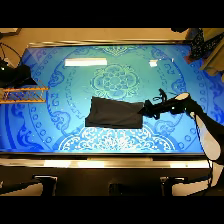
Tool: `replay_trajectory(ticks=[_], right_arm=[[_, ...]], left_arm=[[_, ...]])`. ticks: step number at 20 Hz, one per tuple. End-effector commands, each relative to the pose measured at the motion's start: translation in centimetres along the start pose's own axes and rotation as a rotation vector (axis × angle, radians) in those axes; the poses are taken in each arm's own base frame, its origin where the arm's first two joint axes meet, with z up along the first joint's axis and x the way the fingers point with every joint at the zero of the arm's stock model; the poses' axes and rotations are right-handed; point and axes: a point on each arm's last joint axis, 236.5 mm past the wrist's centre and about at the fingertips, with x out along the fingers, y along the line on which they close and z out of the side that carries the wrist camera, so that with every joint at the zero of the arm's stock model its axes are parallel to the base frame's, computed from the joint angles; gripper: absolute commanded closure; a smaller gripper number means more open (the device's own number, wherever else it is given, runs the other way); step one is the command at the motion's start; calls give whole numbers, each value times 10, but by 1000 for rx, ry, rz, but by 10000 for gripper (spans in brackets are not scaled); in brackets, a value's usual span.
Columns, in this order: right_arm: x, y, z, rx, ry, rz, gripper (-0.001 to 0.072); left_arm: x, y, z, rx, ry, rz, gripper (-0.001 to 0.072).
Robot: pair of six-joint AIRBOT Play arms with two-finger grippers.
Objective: Fold the clothes and pants, and hang the long-sleeved shirts on hangers.
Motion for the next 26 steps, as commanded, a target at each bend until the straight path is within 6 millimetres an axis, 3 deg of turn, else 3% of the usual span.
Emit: replay_trajectory(ticks=[1,4,8,13,16,19,22,26], right_arm=[[-34,26,38,-38,-106,-59,681],[-79,36,83,-41,-254,-168,681],[-141,34,124,27,-423,-171,681],[-231,-6,159,142,-624,-158,681],[-289,-45,170,254,-757,-167,681],[-334,-92,165,380,-842,-221,681],[-368,-127,144,510,-883,-266,682],[-398,-169,93,711,-862,-381,683]], left_arm=[[1,1,0,0,0,1,692],[1,1,0,0,0,1,692],[1,1,1,0,-1,1,692],[1,1,1,0,-1,1,692],[1,1,1,0,-1,2,692],[1,1,1,-1,-1,2,692],[1,1,1,-1,-1,2,692],[1,1,1,-1,-1,2,692]])
